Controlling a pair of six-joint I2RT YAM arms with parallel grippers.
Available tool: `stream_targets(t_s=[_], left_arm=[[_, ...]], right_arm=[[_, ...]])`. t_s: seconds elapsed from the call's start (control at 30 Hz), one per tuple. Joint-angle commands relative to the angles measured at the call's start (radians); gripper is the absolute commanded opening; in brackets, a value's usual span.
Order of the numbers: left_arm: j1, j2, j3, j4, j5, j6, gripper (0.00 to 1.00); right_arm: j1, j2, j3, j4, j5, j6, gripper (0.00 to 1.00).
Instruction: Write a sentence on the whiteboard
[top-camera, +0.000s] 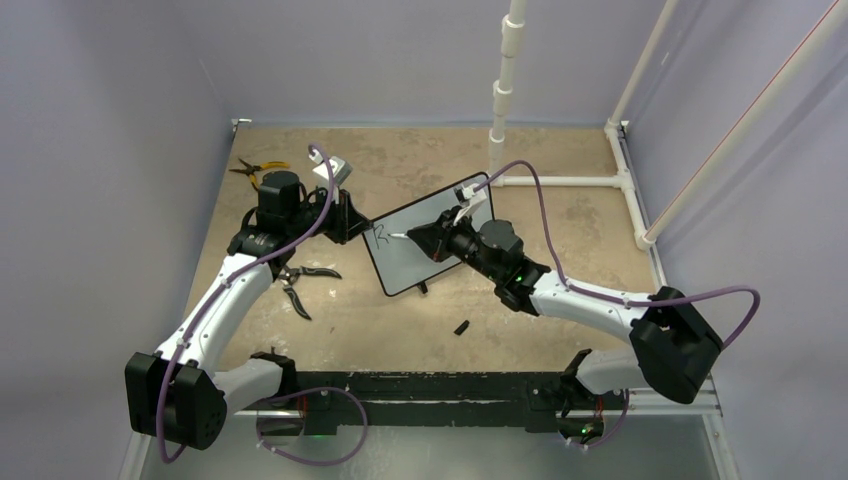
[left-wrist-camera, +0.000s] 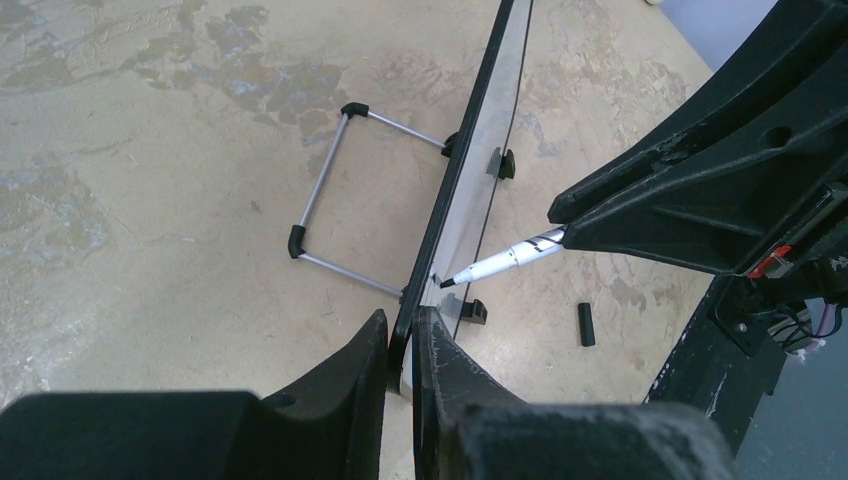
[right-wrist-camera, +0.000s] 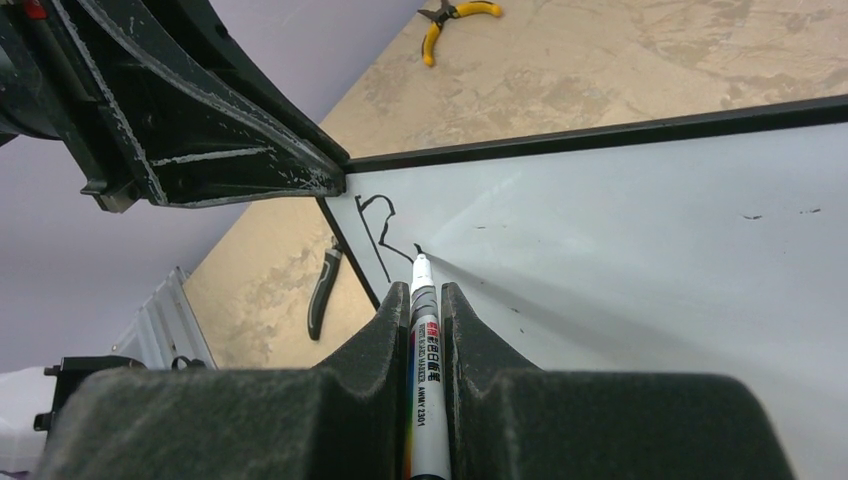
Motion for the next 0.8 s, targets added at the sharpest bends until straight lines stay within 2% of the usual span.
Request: stream_targets(t_s=[0.0,0.4,0.77], left_arm=[[0.004,-0.029,-0.002,0.036,0.002,0.014,0.00],[0.004,-0.029,-0.002,0.036,0.001,0.014,0.00],[0.004,-0.028,-0.002,0.036,0.001,0.014,0.00]], right_arm=[[-0.005,-0.009,-0.027,0.003,0.029,0.006,0.00],[-0.005,-0.050,-0.046,0.016,0.016,0.022,0.00],[-0.005,-0.079,0.014,0.064,0.011,-0.004,0.00]])
